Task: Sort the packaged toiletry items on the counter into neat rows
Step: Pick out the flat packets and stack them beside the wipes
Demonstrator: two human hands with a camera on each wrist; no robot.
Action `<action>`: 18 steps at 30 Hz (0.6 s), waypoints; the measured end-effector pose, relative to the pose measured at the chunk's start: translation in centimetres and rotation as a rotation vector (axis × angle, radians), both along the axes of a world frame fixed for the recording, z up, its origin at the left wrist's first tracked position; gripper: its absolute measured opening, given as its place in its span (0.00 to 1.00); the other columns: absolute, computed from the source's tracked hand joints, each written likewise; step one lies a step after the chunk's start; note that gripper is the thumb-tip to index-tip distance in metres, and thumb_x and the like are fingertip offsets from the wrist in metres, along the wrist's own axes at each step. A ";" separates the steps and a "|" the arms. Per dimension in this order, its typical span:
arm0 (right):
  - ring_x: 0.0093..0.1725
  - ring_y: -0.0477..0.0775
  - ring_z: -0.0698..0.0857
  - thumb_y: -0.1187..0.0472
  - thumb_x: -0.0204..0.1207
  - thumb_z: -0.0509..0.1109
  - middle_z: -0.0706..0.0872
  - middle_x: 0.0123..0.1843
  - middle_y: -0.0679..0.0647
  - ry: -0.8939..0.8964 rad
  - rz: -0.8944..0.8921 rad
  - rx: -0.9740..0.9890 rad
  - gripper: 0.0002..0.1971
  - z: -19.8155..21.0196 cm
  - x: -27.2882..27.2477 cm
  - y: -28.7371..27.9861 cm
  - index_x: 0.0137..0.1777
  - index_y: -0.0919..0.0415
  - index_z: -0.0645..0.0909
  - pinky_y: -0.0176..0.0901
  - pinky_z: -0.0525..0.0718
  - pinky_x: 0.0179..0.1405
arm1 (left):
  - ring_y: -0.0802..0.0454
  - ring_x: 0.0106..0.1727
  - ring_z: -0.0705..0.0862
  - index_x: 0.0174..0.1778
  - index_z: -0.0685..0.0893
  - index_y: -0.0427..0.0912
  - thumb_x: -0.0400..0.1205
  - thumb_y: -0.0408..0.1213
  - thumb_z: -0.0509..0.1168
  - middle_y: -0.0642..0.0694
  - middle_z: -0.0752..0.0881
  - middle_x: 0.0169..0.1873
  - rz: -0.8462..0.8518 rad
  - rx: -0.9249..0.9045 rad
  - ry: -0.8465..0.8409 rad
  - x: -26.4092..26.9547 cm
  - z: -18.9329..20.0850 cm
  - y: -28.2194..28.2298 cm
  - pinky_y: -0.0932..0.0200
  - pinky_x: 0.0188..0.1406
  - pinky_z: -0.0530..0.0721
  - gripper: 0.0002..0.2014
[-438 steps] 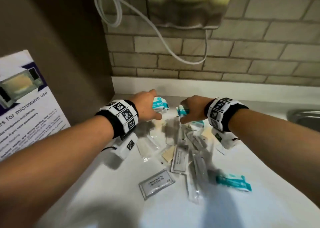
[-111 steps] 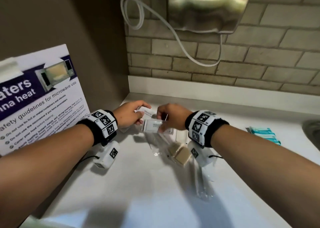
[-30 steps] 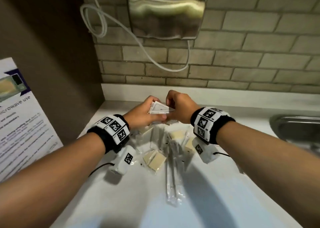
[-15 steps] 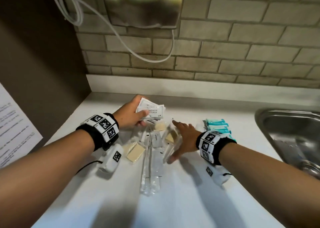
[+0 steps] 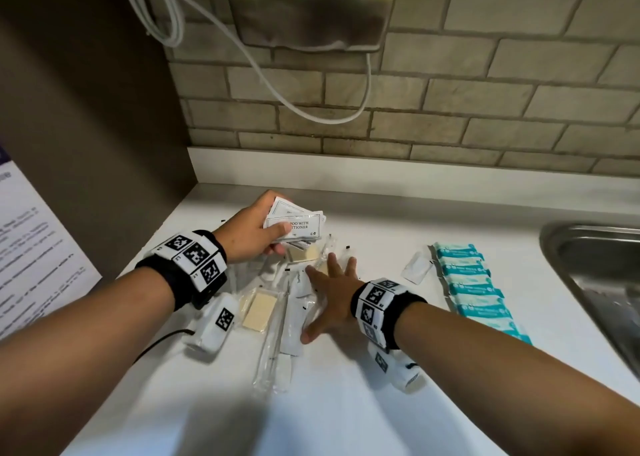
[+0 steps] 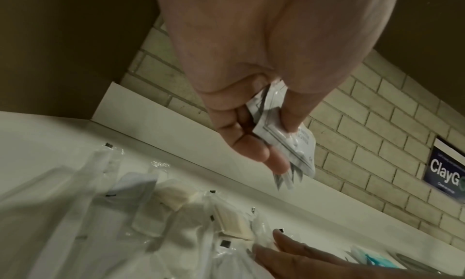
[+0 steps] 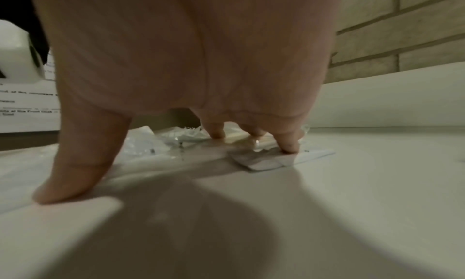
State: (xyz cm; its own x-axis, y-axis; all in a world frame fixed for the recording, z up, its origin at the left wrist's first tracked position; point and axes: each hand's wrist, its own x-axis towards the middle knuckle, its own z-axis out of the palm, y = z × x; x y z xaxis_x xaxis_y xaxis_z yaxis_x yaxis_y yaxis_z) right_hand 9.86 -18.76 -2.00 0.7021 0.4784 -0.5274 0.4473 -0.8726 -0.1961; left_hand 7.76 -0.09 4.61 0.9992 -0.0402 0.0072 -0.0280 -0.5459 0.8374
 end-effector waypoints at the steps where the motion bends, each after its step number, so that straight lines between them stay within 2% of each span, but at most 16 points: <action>1: 0.77 0.77 0.23 0.30 0.57 0.77 0.27 0.84 0.58 0.008 0.000 -0.002 0.65 0.0 0.1 0.7 0.84 0.42 0.35 0.78 0.39 0.76 | 0.47 0.37 0.88 0.63 0.70 0.47 0.85 0.35 0.61 0.44 0.87 0.55 -0.001 -0.001 0.003 0.1 0.0 0.4 0.45 0.40 0.87 0.12; 6: 0.77 0.75 0.22 0.31 0.56 0.78 0.26 0.84 0.57 0.031 -0.019 0.006 0.66 -0.2 0.3 3.4 0.84 0.41 0.35 0.81 0.43 0.77 | 0.46 0.37 0.88 0.64 0.69 0.46 0.86 0.33 0.60 0.45 0.86 0.56 0.004 -0.017 -0.001 0.6 0.0 1.1 0.51 0.36 0.86 0.12; 10: 0.80 0.66 0.23 0.34 0.57 0.80 0.28 0.85 0.53 0.017 0.041 0.091 0.67 0.8 0.5 2.3 0.84 0.43 0.33 0.68 0.33 0.79 | 0.45 0.38 0.88 0.62 0.69 0.46 0.86 0.32 0.60 0.47 0.86 0.54 -0.025 -0.014 0.002 1.1 0.1 0.6 0.54 0.34 0.86 0.11; 12: 0.81 0.65 0.25 0.30 0.52 0.80 0.30 0.85 0.51 -0.034 0.016 0.156 0.70 0.6 1.4 0.9 0.84 0.40 0.33 0.68 0.35 0.80 | 0.44 0.38 0.88 0.64 0.69 0.44 0.86 0.32 0.60 0.46 0.86 0.54 -0.037 -0.021 -0.008 1.5 0.1 0.1 0.53 0.33 0.86 0.12; 13: 0.82 0.64 0.28 0.28 0.51 0.79 0.32 0.86 0.52 -0.062 -0.031 0.177 0.70 0.7 1.9 -0.1 0.84 0.40 0.34 0.68 0.39 0.81 | 0.44 0.38 0.88 0.64 0.69 0.44 0.86 0.32 0.60 0.44 0.86 0.53 -0.041 -0.033 -0.014 1.7 0.1 -0.4 0.50 0.34 0.86 0.12; 15: 0.85 0.65 0.37 0.26 0.58 0.73 0.40 0.88 0.56 -0.125 -0.123 0.152 0.63 1.6 2.7 -2.2 0.86 0.48 0.42 0.63 0.43 0.84 | 0.42 0.38 0.88 0.64 0.69 0.43 0.86 0.32 0.60 0.42 0.86 0.53 -0.048 -0.064 -0.017 2.1 0.1 -1.3 0.41 0.40 0.87 0.13; 17: 0.85 0.68 0.49 0.29 0.71 0.66 0.54 0.85 0.64 -0.202 -0.197 0.031 0.51 2.5 2.7 -4.4 0.85 0.59 0.54 0.61 0.50 0.83 | 0.42 0.38 0.87 0.65 0.69 0.43 0.86 0.32 0.60 0.41 0.86 0.54 -0.058 -0.079 -0.010 2.4 0.1 -2.3 0.40 0.43 0.86 0.13; 18: 0.83 0.70 0.54 0.30 0.73 0.64 0.59 0.82 0.66 -0.218 -0.256 -0.021 0.47 2.4 2.7 -5.3 0.83 0.62 0.58 0.61 0.55 0.81 | 0.43 0.38 0.88 0.65 0.69 0.44 0.86 0.32 0.60 0.41 0.86 0.54 -0.067 -0.084 -0.005 2.6 0.0 -2.8 0.41 0.43 0.86 0.12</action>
State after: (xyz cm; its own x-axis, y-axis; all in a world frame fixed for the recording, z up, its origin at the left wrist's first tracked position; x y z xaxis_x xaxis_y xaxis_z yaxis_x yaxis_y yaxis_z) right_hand 12.61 -24.02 0.37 0.8953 0.2630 -0.3595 0.2428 -0.9648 -0.1011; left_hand 10.38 -2.91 4.64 0.9942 -0.1059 0.0180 -0.0661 -0.4709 0.8797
